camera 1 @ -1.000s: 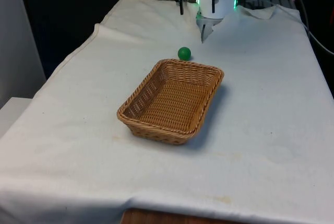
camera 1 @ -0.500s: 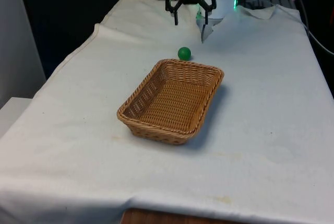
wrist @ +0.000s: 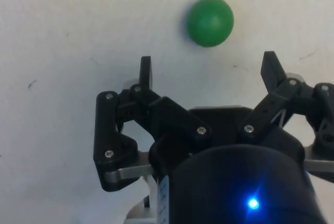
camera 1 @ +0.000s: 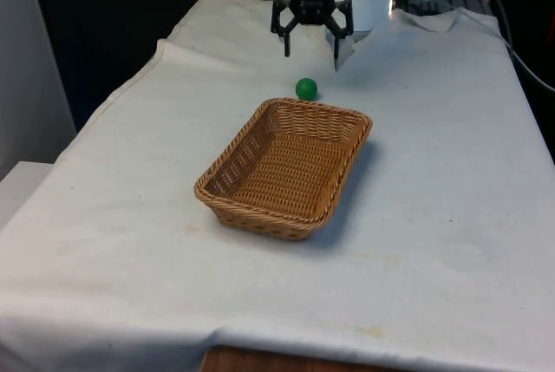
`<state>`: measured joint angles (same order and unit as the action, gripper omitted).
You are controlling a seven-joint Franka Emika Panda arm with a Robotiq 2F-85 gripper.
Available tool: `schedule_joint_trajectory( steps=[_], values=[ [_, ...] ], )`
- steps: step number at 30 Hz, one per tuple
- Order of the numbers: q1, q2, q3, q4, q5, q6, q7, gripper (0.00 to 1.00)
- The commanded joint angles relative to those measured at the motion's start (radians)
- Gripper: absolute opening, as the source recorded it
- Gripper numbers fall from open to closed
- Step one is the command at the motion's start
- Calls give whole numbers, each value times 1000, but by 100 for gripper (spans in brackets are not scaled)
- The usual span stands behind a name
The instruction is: Pick up the ball and place it into the basket.
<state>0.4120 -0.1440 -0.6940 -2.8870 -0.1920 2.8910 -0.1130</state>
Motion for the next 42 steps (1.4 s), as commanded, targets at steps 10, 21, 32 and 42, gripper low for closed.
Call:
schedule_joint_trajectory(
  steps=[10,21,32,42],
  values=[
    [16,67,-1,-24,24,112,-6,100],
    [20,127,11,-27,26,175,9,100],
    [21,173,28,-14,29,193,33,100],
    [18,228,46,14,27,195,60,100]
  ],
)
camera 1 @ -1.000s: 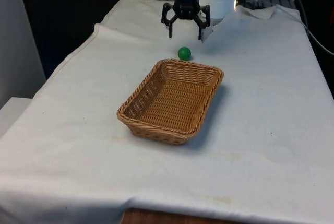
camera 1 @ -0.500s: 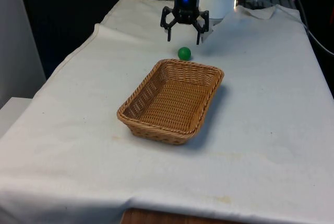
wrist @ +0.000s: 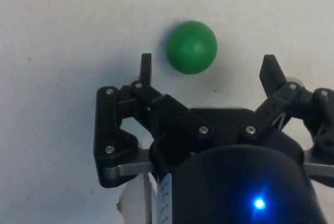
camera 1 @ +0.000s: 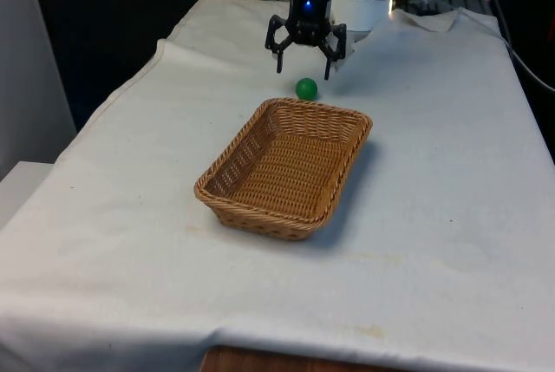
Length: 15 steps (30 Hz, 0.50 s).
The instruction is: Pick up the ball and place it into the basket.
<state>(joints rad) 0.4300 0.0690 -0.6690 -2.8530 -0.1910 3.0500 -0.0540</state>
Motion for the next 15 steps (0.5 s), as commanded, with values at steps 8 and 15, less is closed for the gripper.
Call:
schedule_joint_trajectory(
  steps=[8,15],
  values=[
    [-6,54,41,0,26,36,27,100],
    [-11,92,54,11,24,46,51,100]
  ],
)
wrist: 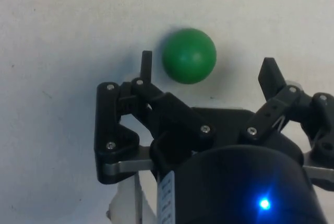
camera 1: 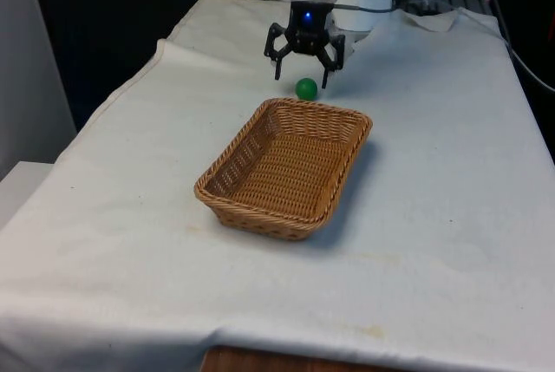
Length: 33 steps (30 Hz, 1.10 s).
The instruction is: Pick up the ball and place it into the basket.
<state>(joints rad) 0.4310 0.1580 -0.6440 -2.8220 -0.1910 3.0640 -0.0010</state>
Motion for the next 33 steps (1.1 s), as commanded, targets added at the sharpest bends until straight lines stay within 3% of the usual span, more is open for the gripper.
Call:
schedule_joint_trajectory(
  steps=[1,2,3,4,11,12,13,16,20,21,22,23,24,30,31,32,33],
  values=[
    [-13,7,31,-19,23,33,1,100],
    [-14,11,33,-17,23,35,4,100],
    [0,10,3,2,0,4,7,100],
    [-15,15,35,-16,23,37,7,100],
    [-17,54,42,-2,14,62,37,100],
    [0,57,14,13,0,37,36,100],
    [-17,58,41,-1,12,65,39,100],
    [-18,72,42,2,7,79,49,77],
    [-18,81,42,2,4,93,56,36],
    [-18,81,42,1,3,95,56,18],
    [-18,80,42,1,3,95,57,9],
    [0,100,23,13,0,91,60,1],
    [-18,80,42,1,3,95,57,1],
    [-18,80,41,1,3,95,57,1],
    [-1,100,23,13,0,91,60,1],
    [-10,74,28,6,-1,83,55,1],
    [-6,71,22,8,-3,78,54,1]
  ],
)
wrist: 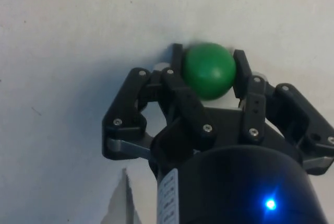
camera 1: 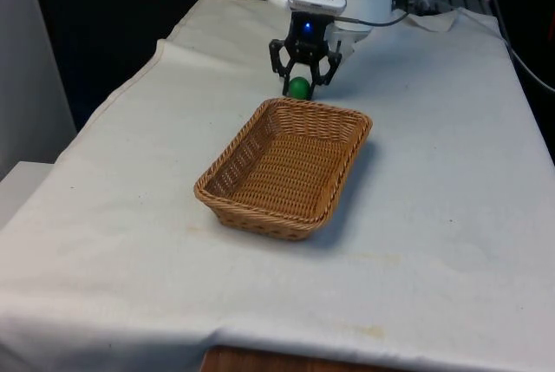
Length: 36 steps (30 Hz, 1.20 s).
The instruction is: Pick up the ball and place it into the basket.
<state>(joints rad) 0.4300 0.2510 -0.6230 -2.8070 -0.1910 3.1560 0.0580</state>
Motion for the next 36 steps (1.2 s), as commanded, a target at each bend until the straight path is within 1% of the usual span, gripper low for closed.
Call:
schedule_joint_trajectory(
  steps=[1,4,5,6,7,8,11,16,17,18,22,26,27,28,31,34,35,36],
  values=[
    [-1,-27,-5,-5,-4,-18,-6,1],
    [6,-45,-19,-2,-6,-35,-12,1],
    [9,-60,-23,1,-8,-50,-15,1],
    [9,-60,-23,1,-8,-50,-15,1],
    [0,-46,-7,-3,0,-29,-11,1],
    [10,-77,-26,3,-10,-66,-17,1],
    [9,-105,-26,7,-13,-91,-19,1],
    [4,-162,-19,17,-18,-144,-23,1],
    [0,-166,-9,1,-3,-126,-29,1],
    [4,-173,-17,20,-17,-155,-24,1],
    [3,-212,-8,33,-12,-194,-34,1],
    [5,-255,-1,53,-2,-243,-49,1],
    [3,-250,-2,52,-5,-234,-47,1],
    [5,-262,0,58,0,-253,-53,1],
    [8,-284,3,77,8,-282,-66,1],
    [11,-295,5,90,14,-299,-76,1],
    [11,-297,5,96,15,-305,-79,1],
    [5,-280,2,102,-4,-290,-64,1]
  ],
)
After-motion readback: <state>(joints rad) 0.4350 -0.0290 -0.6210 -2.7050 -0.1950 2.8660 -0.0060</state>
